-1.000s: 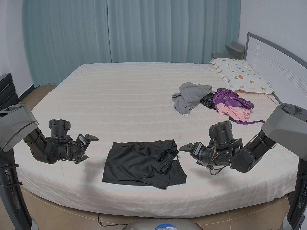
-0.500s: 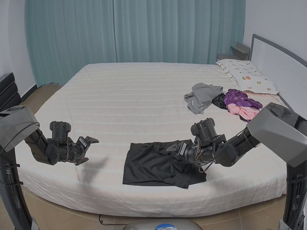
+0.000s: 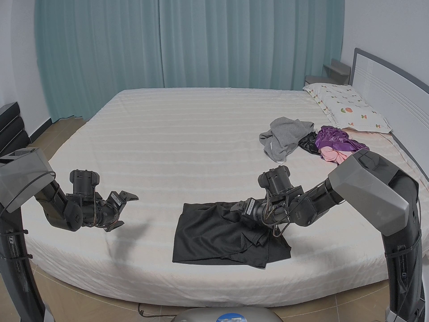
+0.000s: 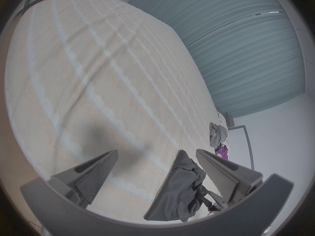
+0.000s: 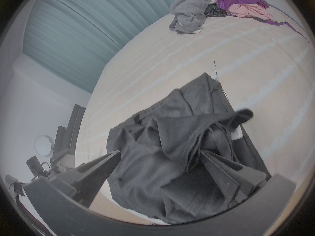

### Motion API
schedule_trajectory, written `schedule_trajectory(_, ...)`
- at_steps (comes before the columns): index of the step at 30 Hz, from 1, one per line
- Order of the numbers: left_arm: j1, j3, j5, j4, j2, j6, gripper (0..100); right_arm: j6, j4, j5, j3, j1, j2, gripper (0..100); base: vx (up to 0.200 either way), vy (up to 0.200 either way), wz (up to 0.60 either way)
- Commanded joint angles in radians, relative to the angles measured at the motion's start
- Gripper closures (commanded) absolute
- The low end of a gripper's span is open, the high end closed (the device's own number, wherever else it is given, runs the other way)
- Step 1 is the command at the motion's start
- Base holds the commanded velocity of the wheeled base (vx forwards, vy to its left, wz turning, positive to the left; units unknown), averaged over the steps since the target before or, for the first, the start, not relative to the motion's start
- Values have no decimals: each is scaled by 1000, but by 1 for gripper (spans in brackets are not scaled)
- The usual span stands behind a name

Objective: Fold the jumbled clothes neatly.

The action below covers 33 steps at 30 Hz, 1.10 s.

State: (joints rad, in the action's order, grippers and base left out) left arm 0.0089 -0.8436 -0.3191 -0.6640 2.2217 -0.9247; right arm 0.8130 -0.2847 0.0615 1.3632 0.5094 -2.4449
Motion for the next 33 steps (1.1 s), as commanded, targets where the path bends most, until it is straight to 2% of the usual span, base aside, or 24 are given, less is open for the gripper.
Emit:
schedule_trajectory(1, -1, 0, 0, 0, 3, 1, 0, 20, -25, -11, 99, -28, -75, 0, 0, 0, 0)
schedule_trajectory(6, 0, 0, 0, 0, 3, -2, 0, 58, -11, -123, 212, -107, -141, 0, 0, 0, 0)
schedule_trajectory(8, 0, 0, 0, 0, 3, 0, 0, 58, -11, -137, 211, -137, -143, 0, 0, 0, 0)
schedule_trajectory(11, 0, 0, 0, 0, 3, 0, 0, 58, -11, -137, 211, -137, -143, 0, 0, 0, 0)
schedule_trajectory(12, 0, 0, 0, 0, 3, -2, 0, 60, -13, -143, 201, -203, -143, 0, 0, 0, 0)
schedule_trajectory(21, 0, 0, 0, 0, 3, -2, 0, 52, -48, -108, 116, -203, -89, 0, 0, 0, 0)
schedule_trajectory(25, 0, 0, 0, 0, 3, -2, 0, 6, -88, -101, 116, -192, -97, 0, 0, 0, 0)
schedule_trajectory(27, 0, 0, 2, 0, 3, 0, 0, -43, -102, -84, 117, -176, -118, 0, 0, 0, 0)
schedule_trajectory(33, 0, -2, 2, 0, 4, 1, 0, -90, -133, -55, 146, -152, -148, 0, 0, 0, 0)
